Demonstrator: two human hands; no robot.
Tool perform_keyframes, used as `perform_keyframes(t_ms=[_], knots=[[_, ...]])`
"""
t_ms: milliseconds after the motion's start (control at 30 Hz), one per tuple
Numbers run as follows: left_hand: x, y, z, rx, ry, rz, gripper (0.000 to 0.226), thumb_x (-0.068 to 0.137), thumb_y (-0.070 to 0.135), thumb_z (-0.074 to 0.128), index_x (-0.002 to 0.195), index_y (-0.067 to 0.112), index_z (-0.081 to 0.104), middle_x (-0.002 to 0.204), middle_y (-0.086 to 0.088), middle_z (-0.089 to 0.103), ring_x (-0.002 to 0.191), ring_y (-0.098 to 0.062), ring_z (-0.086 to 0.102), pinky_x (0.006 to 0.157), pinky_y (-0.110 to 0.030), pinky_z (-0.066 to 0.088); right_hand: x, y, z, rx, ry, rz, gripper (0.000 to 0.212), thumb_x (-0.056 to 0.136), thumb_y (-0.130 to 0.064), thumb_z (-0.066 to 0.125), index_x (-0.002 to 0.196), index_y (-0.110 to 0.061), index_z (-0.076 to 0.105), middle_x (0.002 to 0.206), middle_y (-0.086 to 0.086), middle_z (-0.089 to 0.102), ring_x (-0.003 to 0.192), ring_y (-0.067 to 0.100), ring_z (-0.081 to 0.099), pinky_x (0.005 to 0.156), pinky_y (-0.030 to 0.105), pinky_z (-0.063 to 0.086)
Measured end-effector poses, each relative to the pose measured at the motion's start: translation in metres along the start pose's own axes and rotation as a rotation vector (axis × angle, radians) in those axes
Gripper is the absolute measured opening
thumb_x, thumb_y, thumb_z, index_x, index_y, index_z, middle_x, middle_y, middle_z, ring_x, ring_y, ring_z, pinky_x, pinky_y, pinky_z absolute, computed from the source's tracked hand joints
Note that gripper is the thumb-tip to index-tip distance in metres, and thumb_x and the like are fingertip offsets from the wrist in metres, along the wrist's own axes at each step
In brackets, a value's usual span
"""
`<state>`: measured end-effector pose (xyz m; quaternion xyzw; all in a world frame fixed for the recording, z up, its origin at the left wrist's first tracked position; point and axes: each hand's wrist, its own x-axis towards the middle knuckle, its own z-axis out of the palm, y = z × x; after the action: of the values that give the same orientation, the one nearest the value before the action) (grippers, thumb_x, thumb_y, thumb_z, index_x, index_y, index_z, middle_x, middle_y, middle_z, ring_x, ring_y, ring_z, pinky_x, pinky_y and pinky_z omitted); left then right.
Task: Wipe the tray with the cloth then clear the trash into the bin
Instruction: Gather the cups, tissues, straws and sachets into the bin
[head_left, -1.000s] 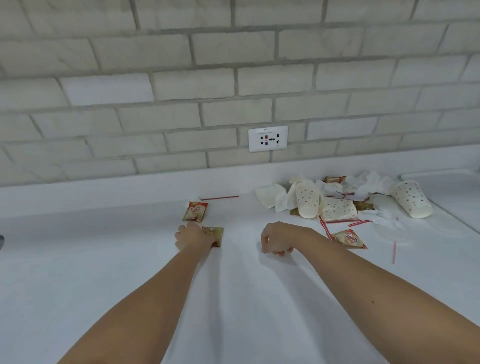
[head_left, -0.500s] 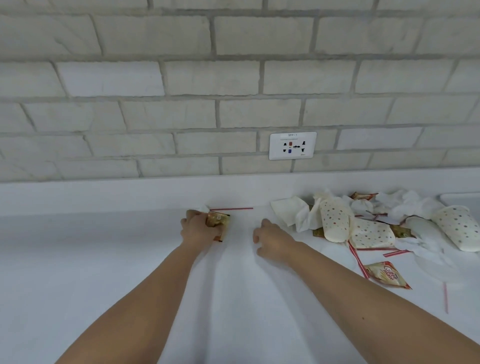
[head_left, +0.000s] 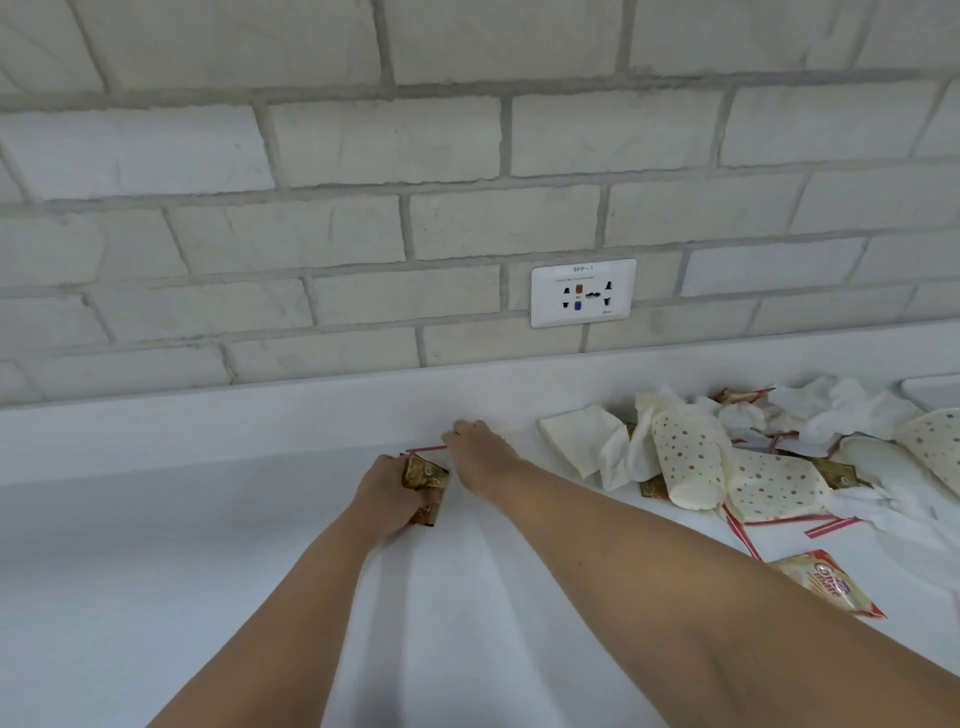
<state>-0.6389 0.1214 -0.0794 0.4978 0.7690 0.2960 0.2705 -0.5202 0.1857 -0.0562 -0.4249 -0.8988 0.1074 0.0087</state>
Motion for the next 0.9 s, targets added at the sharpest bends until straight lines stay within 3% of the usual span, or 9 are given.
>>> perform_keyframes(t_ms=[133, 267, 333, 400, 433, 500, 567, 700, 900], knots=[[-0.004, 0.006, -0.001, -0.078, -0.063, 0.019, 0.026, 0.076, 0.002, 0.070, 0.074, 0.020, 0.051, 0.083, -0.005, 0.060, 0.084, -0.025, 0.058, 0.068, -0.030, 0.049, -0.003, -0.002, -0.010, 0.014, -0.044, 0.066, 0.030, 0.091, 0.007, 0.044, 0.119, 0.005, 0.055, 0.126, 0.020, 0.049, 0.116, 0.034, 0.051, 0.091, 0.036, 0.044], [-0.011, 0.015, 0.005, -0.161, -0.100, -0.009, 0.032, 0.075, -0.001, 0.071, 0.092, 0.012, 0.046, 0.088, -0.009, 0.058, 0.084, -0.026, 0.056, 0.058, -0.027, 0.047, -0.021, 0.000, -0.020, -0.025, -0.204, 0.093, 0.023, 0.092, -0.003, 0.047, 0.112, 0.003, 0.058, 0.104, 0.018, 0.058, 0.090, 0.028, 0.055, 0.055, 0.026, 0.040], [-0.014, 0.018, 0.008, -0.187, -0.103, -0.029, 0.040, 0.076, -0.001, 0.071, 0.100, 0.011, 0.043, 0.088, -0.008, 0.057, 0.082, -0.025, 0.056, 0.059, -0.027, 0.048, -0.026, 0.002, -0.019, -0.022, -0.246, 0.126, 0.007, 0.092, -0.007, 0.050, 0.093, -0.003, 0.056, 0.085, 0.011, 0.053, 0.082, 0.024, 0.050, 0.047, 0.022, 0.030], [-0.019, 0.021, 0.011, -0.199, -0.102, -0.042, 0.045, 0.076, -0.001, 0.072, 0.106, 0.011, 0.040, 0.087, -0.007, 0.057, 0.083, -0.025, 0.057, 0.063, -0.030, 0.050, -0.032, 0.005, -0.015, -0.034, -0.250, 0.183, 0.020, 0.092, -0.005, 0.049, 0.073, -0.006, 0.047, 0.072, 0.005, 0.044, 0.077, 0.023, 0.050, 0.051, 0.022, 0.033], [-0.020, 0.022, 0.012, -0.210, -0.103, -0.048, 0.047, 0.076, -0.001, 0.072, 0.108, 0.011, 0.039, 0.089, -0.007, 0.057, 0.083, -0.025, 0.057, 0.064, -0.030, 0.051, -0.035, 0.006, -0.011, -0.036, -0.248, 0.215, 0.021, 0.093, -0.003, 0.047, 0.072, -0.006, 0.048, 0.074, 0.006, 0.046, 0.080, 0.023, 0.052, 0.058, 0.023, 0.039], [-0.023, 0.023, 0.013, -0.242, -0.102, -0.067, 0.051, 0.076, -0.002, 0.072, 0.111, 0.011, 0.038, 0.095, -0.011, 0.057, 0.084, -0.025, 0.057, 0.063, -0.030, 0.051, -0.043, 0.007, -0.007, -0.028, -0.197, 0.267, 0.017, 0.094, 0.000, 0.040, 0.101, 0.000, 0.056, 0.103, 0.013, 0.057, 0.104, 0.029, 0.055, 0.082, 0.031, 0.044], [-0.024, 0.024, 0.014, -0.264, -0.090, -0.085, 0.053, 0.075, -0.003, 0.072, 0.112, 0.012, 0.038, 0.099, -0.012, 0.056, 0.088, -0.026, 0.057, 0.063, -0.029, 0.052, -0.048, 0.011, -0.011, -0.045, -0.116, 0.246, 0.033, 0.096, 0.001, 0.035, 0.128, 0.003, 0.043, 0.129, 0.020, 0.048, 0.120, 0.034, 0.049, 0.095, 0.036, 0.042], [-0.024, 0.023, 0.014, -0.207, -0.089, -0.088, 0.043, 0.075, 0.003, 0.074, 0.110, 0.007, 0.049, 0.104, -0.010, 0.058, 0.094, -0.026, 0.059, 0.064, -0.025, 0.050, -0.045, 0.034, -0.042, -0.024, 0.052, 0.235, 0.038, 0.095, 0.007, 0.034, 0.132, 0.008, 0.038, 0.140, 0.023, 0.031, 0.120, 0.037, 0.050, 0.097, 0.039, 0.042], [-0.021, 0.022, 0.016, -0.180, -0.098, -0.074, 0.032, 0.077, 0.003, 0.073, 0.103, 0.004, 0.054, 0.103, -0.013, 0.060, 0.090, -0.026, 0.060, 0.061, -0.022, 0.049, -0.044, 0.093, -0.058, -0.104, 0.161, 0.566, 0.041, 0.095, -0.006, 0.041, 0.135, 0.003, 0.041, 0.137, 0.020, 0.033, 0.124, 0.028, 0.043, 0.101, 0.030, 0.042]])
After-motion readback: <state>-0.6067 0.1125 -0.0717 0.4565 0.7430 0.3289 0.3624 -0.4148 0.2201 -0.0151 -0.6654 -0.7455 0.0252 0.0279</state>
